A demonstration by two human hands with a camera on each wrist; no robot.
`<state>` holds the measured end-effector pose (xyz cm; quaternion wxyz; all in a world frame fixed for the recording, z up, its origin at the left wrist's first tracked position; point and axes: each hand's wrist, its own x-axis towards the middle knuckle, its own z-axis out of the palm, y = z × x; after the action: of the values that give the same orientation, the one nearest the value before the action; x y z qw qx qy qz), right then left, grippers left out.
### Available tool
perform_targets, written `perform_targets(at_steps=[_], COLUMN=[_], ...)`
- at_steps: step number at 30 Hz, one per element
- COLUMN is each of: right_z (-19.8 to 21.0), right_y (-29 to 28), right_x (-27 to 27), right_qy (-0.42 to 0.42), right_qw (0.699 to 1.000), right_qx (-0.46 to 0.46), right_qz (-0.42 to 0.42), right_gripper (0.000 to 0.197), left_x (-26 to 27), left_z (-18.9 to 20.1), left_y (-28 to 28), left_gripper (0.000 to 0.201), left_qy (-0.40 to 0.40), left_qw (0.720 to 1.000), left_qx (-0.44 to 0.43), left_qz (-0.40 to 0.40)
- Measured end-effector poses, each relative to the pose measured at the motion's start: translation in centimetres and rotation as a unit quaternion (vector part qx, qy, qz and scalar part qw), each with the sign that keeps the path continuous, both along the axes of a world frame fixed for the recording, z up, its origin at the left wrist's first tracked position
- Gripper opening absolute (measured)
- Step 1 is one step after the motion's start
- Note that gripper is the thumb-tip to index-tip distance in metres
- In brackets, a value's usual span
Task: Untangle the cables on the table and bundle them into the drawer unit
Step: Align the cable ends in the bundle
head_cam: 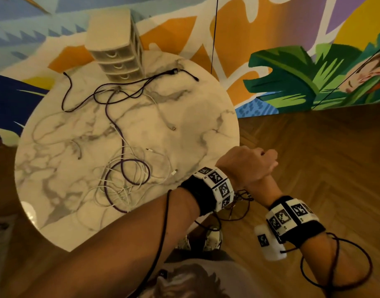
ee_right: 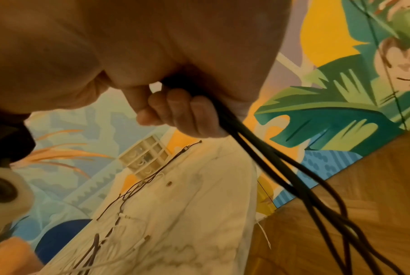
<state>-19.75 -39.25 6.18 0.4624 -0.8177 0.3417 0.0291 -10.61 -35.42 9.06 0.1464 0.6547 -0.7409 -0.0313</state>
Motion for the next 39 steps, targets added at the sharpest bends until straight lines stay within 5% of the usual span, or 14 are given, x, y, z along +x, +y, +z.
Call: perform_targets(at_steps=[1,4,8,14,17,20,22,26,30,33,39], right_z=[-0.7,-1.8,-1.8,-3.6,-3.8,-3.5,-4.1,-4.9,-5.5,-5.2,-4.6], right_y=[-0.1,0.1,0.6,1.5,2.0,2.4,2.4,3.0,4.3,5.0,8.5], right_x=[0.2,0.2,1.1,1.4,1.2,1.2,1.4,2.2,3.5,3.8,4.8], right_qy=[0.024,0.044,0.068,-0.004,-0.046,-0.039,-0.043,-0.048,-0.047,-0.042,-0.026], right_qw=[0.999,0.996,0.988,1.0,0.996,0.985,0.98,0.972,0.968,0.965,0.97], right_qx=[0.032,-0.062,-0.084,0.019,0.049,0.126,0.148,0.18,0.203,0.22,0.235], right_qz=[-0.007,0.057,0.115,-0.002,-0.058,-0.111,-0.127,-0.143,-0.137,-0.139,-0.048], right_gripper=[0.017,0.041,0.03,0.013,0.025,0.047,0.059,0.063,0.065,0.065,0.063], left_x=[0.4,1.3,1.7,1.7,2.3,5.5,8.3,8.8,8.3,8.5,6.1], left_z=[0.1,-0.1,-0.3,-1.1,-0.1,-0.8,-2.3,-6.0,-9.5,-8.6,-4.1], left_y=[0.2,1.0,2.1,2.6,3.4,5.9,8.6,15.2,18.2,18.2,17.0], left_gripper=[0.023,0.027,0.026,0.02,0.029,0.031,0.031,0.024,0.03,0.026,0.025], left_qy=[0.012,0.041,0.039,-0.028,0.132,0.233,0.141,-0.085,-0.059,-0.005,0.015], left_qw=[1.0,0.998,0.997,0.999,0.985,0.942,0.92,0.872,0.869,0.873,0.944], left_qx=[-0.001,-0.009,-0.008,0.023,0.09,0.119,0.251,0.453,0.443,0.421,0.238], left_qz=[0.011,0.051,0.067,0.017,0.065,0.208,0.265,0.166,0.213,0.247,0.229])
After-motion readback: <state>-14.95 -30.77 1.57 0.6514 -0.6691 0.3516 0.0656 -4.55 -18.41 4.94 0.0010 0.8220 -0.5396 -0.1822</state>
